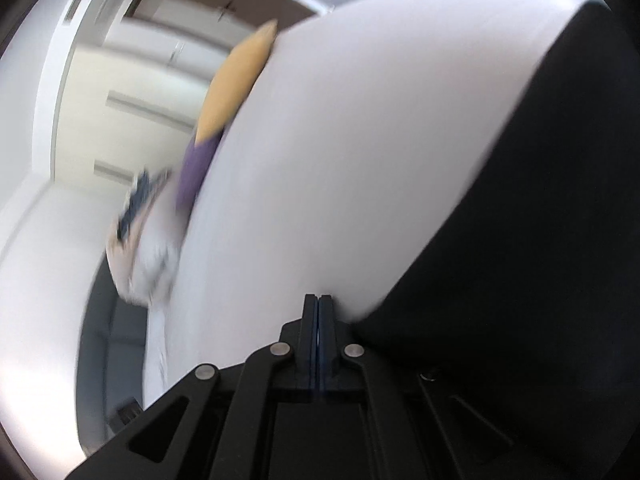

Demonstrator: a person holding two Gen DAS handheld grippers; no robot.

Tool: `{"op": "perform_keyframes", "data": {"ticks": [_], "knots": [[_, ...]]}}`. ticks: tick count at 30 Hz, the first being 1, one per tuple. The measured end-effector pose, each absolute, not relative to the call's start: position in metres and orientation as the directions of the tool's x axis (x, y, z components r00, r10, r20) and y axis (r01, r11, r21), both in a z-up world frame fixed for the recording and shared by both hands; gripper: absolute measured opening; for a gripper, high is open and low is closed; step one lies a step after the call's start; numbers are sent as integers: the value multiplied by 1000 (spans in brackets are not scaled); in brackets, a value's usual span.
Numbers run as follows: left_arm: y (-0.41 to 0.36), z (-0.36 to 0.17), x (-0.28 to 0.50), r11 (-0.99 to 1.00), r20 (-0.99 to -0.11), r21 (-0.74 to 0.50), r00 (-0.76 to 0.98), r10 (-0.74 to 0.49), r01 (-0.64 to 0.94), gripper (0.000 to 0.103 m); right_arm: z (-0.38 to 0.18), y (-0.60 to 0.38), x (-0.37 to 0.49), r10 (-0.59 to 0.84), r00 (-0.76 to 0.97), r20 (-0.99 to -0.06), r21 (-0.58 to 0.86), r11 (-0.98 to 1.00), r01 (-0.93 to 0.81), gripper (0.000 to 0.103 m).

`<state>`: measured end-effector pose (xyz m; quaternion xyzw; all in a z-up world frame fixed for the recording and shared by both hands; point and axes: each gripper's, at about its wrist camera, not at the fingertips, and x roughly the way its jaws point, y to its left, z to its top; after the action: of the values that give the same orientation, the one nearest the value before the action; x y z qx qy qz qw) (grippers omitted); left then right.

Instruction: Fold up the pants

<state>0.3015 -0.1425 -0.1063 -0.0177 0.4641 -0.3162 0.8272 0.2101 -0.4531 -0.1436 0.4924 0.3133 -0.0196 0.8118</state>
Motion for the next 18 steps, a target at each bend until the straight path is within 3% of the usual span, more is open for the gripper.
{"op": "perform_keyframes", "data": {"ticks": [5,8,11,15,18], "knots": [[-129,-94,310,860,-764,-225,465,-448,459,12,-117,-502,163,94,829,-551,760,467,452,0],[-108,-80,303,886,-755,-229,500,-423,403,12,-94,-475,145,96,834,-543,735,535,417,7],[-88,-68,273,869,-730,-304,491,-476,389,12,-95,-399,140,320,816,-481,790,562,245,9],[-74,-74,229,883,-732,-273,513,-448,383,13,-125,-274,151,586,664,-464,834,542,104,10],[-55,-93,226,912,-774,-254,498,-391,320,12,-144,-210,159,668,550,-501,815,579,39,8]]}}
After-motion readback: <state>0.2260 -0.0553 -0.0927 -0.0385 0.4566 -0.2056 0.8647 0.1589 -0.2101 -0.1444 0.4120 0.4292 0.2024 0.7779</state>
